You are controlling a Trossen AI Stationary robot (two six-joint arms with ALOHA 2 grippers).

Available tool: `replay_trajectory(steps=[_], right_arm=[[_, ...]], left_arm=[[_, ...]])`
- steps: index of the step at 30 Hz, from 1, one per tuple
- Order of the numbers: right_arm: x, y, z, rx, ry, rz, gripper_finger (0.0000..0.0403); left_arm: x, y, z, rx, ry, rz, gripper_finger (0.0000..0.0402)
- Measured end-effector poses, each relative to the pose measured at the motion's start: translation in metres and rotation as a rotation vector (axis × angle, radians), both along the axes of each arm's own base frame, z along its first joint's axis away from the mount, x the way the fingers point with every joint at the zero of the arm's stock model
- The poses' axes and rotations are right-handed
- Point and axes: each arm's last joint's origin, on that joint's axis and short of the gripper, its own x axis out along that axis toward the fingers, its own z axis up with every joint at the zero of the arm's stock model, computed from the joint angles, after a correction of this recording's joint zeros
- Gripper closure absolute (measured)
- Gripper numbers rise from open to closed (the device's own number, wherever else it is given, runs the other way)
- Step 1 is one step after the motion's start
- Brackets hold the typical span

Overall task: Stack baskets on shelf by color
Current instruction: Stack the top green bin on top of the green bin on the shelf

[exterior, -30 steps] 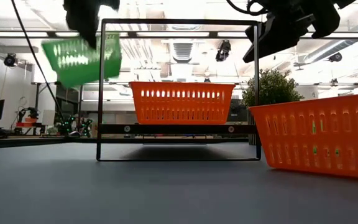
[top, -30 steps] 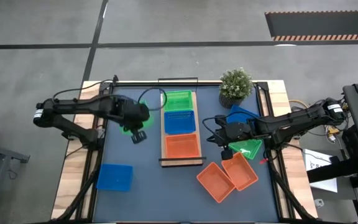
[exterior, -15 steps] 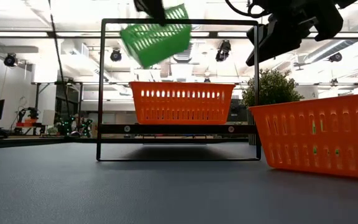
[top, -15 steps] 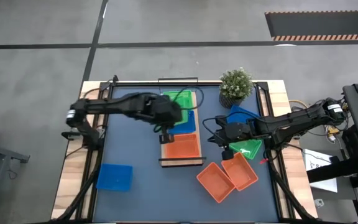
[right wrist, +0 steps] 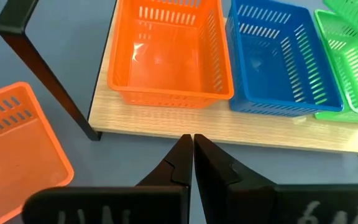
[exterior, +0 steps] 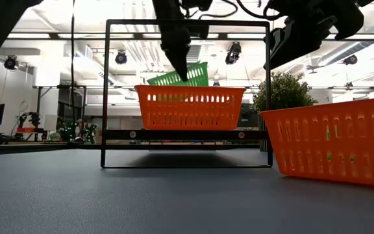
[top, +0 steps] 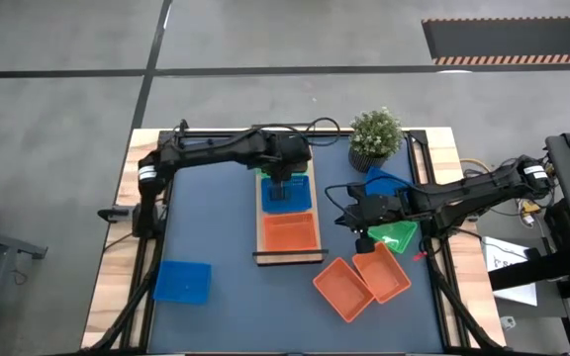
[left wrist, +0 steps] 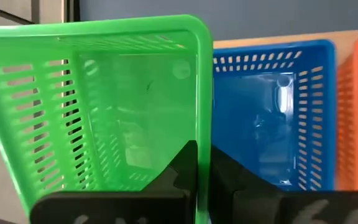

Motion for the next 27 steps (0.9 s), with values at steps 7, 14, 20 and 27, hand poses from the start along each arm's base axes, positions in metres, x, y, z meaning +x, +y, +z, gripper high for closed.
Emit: replay_trajectory(steps=[7, 14, 20, 27], right_arm=[[0.0, 0.0, 0.0, 0.003, 0.004, -0.003, 0.0394], [0.0, 0.0, 0.0, 0.003, 0.004, -0.003, 0.0394], [0.0, 0.0, -0.001, 0.003, 0.005, -0.003, 0.0394], [0.0, 0.0, -0.001, 0.002, 0.005, -0.003, 0.0394]], left_arm=[[0.004, 0.013, -0.017, 0.016, 0.027, 0.017, 0.0402], [0.009, 0.021, -0.024, 0.027, -0.013, 0.033, 0.0402], [0.009, 0.024, -0.033, 0.027, -0.013, 0.04, 0.0401], [0.007, 0.025, -0.043, 0.019, 0.022, 0.044, 0.0402]])
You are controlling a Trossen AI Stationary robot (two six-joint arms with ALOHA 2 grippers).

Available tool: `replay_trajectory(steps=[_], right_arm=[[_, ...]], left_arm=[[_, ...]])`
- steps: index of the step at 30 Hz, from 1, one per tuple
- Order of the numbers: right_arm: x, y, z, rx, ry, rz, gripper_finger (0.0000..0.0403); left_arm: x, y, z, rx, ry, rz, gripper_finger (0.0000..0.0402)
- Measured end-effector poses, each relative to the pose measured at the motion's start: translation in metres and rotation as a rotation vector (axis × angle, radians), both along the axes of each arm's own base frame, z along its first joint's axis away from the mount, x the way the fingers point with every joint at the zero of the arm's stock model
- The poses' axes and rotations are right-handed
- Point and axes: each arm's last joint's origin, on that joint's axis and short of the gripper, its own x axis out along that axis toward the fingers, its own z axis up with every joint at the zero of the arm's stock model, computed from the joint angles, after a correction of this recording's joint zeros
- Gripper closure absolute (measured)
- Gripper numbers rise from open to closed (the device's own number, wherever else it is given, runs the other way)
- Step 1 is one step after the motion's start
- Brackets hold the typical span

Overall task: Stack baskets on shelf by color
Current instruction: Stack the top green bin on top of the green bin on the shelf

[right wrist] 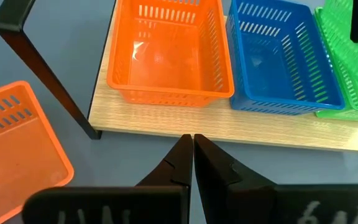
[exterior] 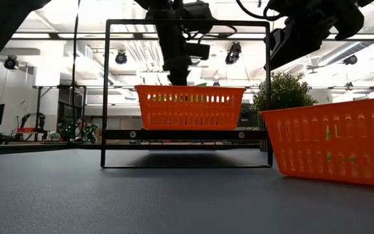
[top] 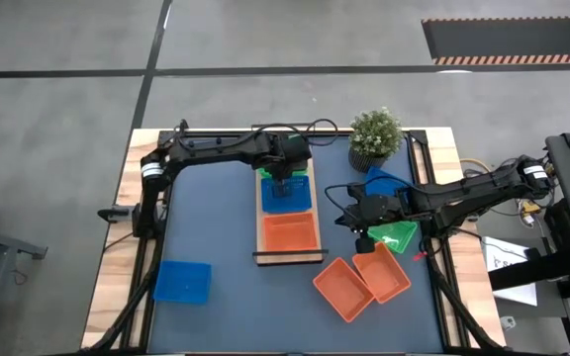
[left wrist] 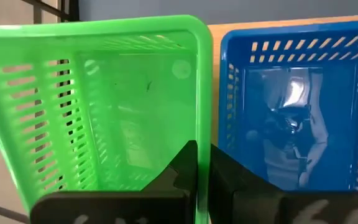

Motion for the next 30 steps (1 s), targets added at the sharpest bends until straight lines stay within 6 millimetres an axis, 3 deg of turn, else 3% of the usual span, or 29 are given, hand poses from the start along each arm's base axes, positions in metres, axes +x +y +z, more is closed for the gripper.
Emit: replay_trajectory(steps=[30], right_arm=[[0.0, 0.0, 0.0, 0.006, 0.0, -0.005, 0.0394]], left_arm=[[0.0018, 0.0015, 0.0009, 0.005, -0.023, -0.004, 0.0397]])
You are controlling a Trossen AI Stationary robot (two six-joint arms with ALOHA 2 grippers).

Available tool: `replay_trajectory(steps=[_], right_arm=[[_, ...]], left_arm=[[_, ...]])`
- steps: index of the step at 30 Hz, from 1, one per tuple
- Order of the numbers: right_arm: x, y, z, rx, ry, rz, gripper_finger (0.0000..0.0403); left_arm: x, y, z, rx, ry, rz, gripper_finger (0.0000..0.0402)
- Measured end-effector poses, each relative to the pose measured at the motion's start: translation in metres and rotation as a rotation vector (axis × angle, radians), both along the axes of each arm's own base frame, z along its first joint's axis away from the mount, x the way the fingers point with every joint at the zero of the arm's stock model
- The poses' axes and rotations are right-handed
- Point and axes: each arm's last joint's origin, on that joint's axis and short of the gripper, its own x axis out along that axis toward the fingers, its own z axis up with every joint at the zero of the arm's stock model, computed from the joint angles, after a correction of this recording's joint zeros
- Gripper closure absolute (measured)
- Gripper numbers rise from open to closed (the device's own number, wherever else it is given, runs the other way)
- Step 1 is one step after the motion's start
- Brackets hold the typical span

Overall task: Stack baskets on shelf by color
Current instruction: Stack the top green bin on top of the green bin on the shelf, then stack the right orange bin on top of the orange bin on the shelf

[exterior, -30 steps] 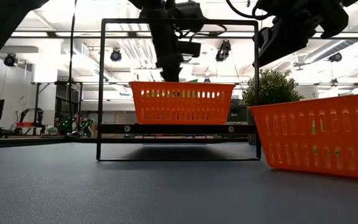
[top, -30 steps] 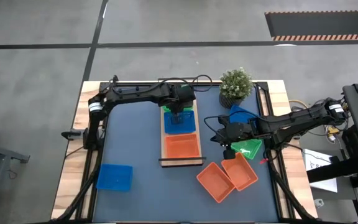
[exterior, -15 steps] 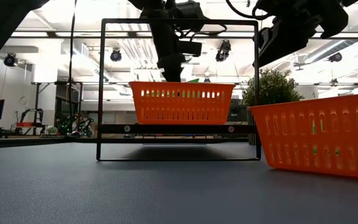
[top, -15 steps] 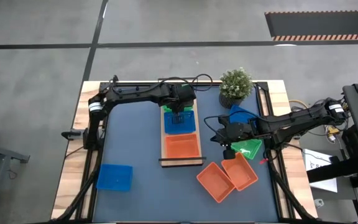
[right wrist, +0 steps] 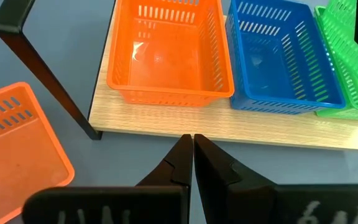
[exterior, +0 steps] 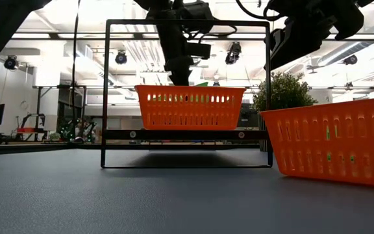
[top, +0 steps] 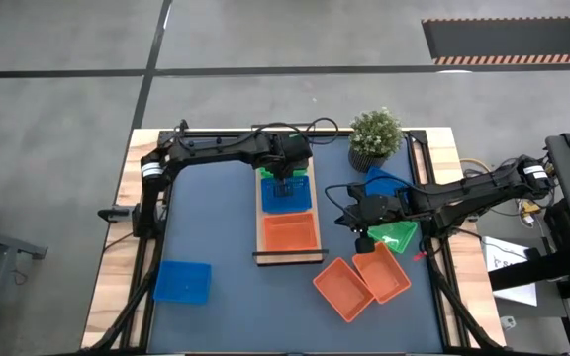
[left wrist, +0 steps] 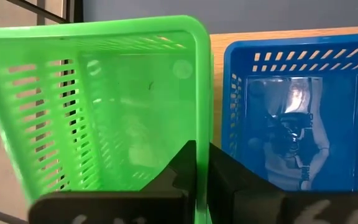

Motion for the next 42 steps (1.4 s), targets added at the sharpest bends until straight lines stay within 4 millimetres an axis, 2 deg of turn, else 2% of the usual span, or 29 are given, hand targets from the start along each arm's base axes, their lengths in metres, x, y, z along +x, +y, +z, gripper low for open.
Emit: replay_trajectory(steps=[12, 18, 22, 24, 27, 32, 35, 38, 42], right_arm=[[0.0, 0.0, 0.0, 0.001, 0.0, -0.001, 0.0394], [0.0, 0.0, 0.0, 0.006, 0.001, -0.006, 0.0394], [0.0, 0.0, -0.001, 0.006, 0.006, -0.007, 0.0394], [0.0, 0.0, -0.001, 0.007, 0.007, -0.007, 0.0394], [0.0, 0.0, -0.001, 0.01, 0.007, -0.01, 0.0394], [0.0, 0.0, -0.001, 0.036, 0.001, -0.035, 0.0394], [0.001, 0.0, 0.0, 0.109, -0.015, -0.102, 0.0394], [0.001, 0.0, -0.001, 0.221, -0.022, -0.208, 0.0394], [0.001, 0.0, -0.001, 0.386, -0.024, -0.36, 0.0394]], left_arm=[[-0.001, 0.0, 0.003, 0.004, -0.006, -0.002, 0.0306], [-0.008, -0.003, 0.023, 0.009, -0.057, 0.002, 0.0291], [-0.019, -0.024, 0.044, -0.043, -0.136, -0.004, 0.029], [-0.024, -0.04, 0.054, -0.068, -0.195, -0.035, 0.029], [-0.029, -0.069, 0.057, -0.058, -0.284, -0.126, 0.029], [-0.051, -0.112, 0.054, -0.03, -0.495, -0.286, 0.029], [-0.068, -0.131, 0.044, 0.01, -0.639, -0.389, 0.029], [-0.088, -0.142, 0.035, 0.074, -0.773, -0.484, 0.029], [-0.116, -0.143, 0.029, 0.132, -0.917, -0.522, 0.029]])
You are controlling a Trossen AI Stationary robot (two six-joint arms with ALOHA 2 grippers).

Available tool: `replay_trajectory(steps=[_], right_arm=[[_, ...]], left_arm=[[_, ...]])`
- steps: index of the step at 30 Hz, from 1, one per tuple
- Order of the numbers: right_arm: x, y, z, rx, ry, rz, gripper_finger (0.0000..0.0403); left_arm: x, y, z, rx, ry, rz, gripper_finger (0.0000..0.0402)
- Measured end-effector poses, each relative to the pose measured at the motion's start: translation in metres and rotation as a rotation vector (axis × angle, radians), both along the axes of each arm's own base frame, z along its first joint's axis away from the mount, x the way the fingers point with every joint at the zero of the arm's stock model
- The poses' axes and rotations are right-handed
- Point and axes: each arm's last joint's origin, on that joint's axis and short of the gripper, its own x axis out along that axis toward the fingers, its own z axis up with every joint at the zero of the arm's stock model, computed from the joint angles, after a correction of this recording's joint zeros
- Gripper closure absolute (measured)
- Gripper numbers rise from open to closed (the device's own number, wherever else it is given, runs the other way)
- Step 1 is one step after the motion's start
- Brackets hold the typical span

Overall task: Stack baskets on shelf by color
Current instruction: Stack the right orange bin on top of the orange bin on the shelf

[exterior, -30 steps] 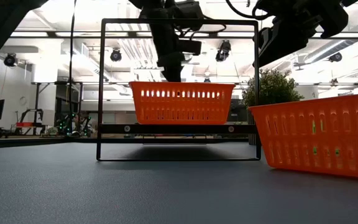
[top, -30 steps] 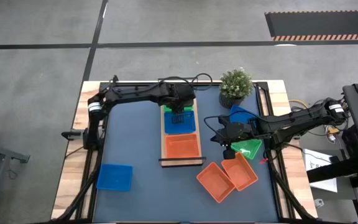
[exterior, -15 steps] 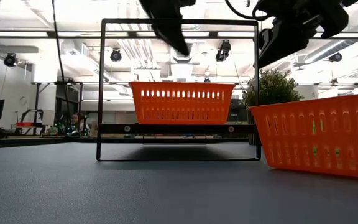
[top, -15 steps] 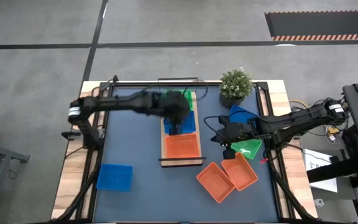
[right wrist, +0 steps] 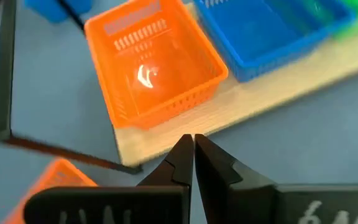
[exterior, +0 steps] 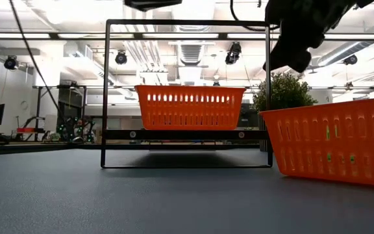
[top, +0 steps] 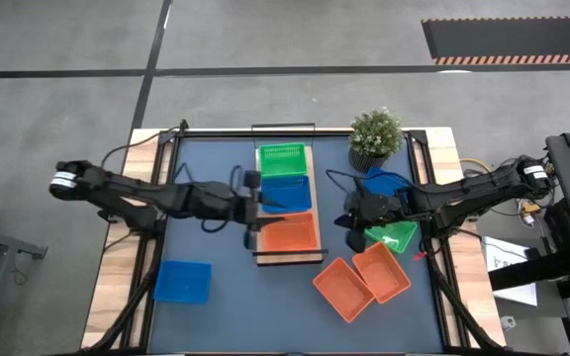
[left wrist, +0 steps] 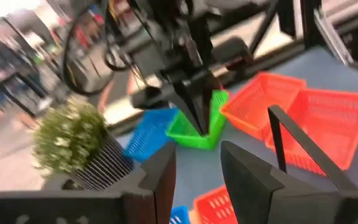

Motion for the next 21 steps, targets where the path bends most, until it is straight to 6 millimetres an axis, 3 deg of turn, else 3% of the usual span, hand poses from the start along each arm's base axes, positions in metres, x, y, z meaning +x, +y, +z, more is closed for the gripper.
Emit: replay_trajectory(steps=[4, 10, 17, 21], right_arm=[[-0.001, 0.0, 0.006, 0.147, 0.022, -0.135, 0.0394], [-0.007, 0.01, 0.013, 0.322, 0.189, -0.247, 0.0394], [-0.01, 0.061, 0.016, 0.608, 0.525, -0.206, 0.0394], [-0.013, 0.085, 0.014, 0.639, 0.672, -0.339, 0.0394]], left_arm=[[-0.024, 0.004, -0.005, -0.003, -0.043, 0.006, 0.029], [-0.05, 0.007, -0.004, -0.009, -0.091, 0.009, 0.029], [-0.062, 0.009, -0.008, -0.012, -0.121, 0.009, 0.029], [-0.064, 0.009, -0.004, -0.017, -0.163, 0.009, 0.029]])
